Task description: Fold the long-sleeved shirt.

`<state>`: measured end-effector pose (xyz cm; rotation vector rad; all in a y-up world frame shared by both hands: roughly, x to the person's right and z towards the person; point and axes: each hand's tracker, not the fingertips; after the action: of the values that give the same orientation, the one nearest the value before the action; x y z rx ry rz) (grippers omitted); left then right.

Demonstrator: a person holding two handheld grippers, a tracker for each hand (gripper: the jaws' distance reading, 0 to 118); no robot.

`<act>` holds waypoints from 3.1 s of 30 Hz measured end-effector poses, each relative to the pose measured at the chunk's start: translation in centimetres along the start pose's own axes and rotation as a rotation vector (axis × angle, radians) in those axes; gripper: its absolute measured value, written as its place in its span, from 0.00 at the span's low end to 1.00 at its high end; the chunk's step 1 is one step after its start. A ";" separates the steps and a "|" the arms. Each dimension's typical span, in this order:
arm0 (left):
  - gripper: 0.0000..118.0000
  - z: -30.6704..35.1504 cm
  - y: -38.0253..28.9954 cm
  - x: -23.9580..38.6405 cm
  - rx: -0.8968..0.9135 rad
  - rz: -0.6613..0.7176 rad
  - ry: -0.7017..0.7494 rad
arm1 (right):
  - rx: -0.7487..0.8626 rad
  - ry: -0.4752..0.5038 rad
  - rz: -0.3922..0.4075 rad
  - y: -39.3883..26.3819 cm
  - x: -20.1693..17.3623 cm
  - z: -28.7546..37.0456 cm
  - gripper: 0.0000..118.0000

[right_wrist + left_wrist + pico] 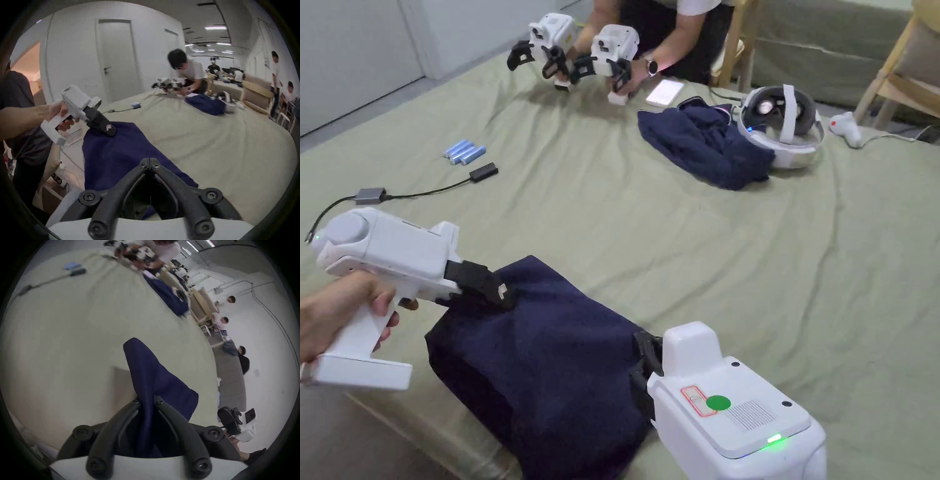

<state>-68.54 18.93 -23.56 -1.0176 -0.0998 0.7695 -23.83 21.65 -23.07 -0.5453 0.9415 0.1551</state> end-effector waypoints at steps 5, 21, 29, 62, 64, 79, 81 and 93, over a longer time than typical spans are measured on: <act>0.13 1.6 2.2 -6.0 0.021 0.062 0.128 | -0.023 0.034 0.029 1.4 -1.5 -4.5 0.00; 0.92 3.9 -13.1 22.6 0.700 -0.411 0.464 | 0.157 -0.247 -0.078 -0.2 8.1 12.5 0.00; 0.94 -7.2 -21.9 40.4 0.847 -0.582 0.347 | 0.278 -0.643 -0.104 -1.5 15.9 27.5 0.00; 0.94 -6.4 -20.3 54.5 1.006 -0.714 0.247 | 0.529 -0.926 -0.042 3.9 23.1 37.5 1.00; 0.94 -6.3 -20.5 54.6 1.007 -0.717 0.240 | 0.531 -0.925 -0.039 4.0 23.0 37.5 1.00; 0.94 -6.3 -20.3 54.2 0.999 -0.708 0.234 | 0.522 -0.937 -0.031 4.2 22.4 37.0 1.00; 0.94 -6.3 -20.1 54.3 0.997 -0.695 0.232 | 0.540 -0.927 -0.031 4.2 22.4 37.0 1.00; 0.94 -6.4 -20.3 54.6 0.960 -0.687 0.207 | 0.534 -0.942 -0.011 4.1 22.2 37.0 1.00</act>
<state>-14.77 42.25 -25.47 -0.0991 0.0973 0.0237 14.56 41.56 -25.16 0.0502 0.0370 0.1223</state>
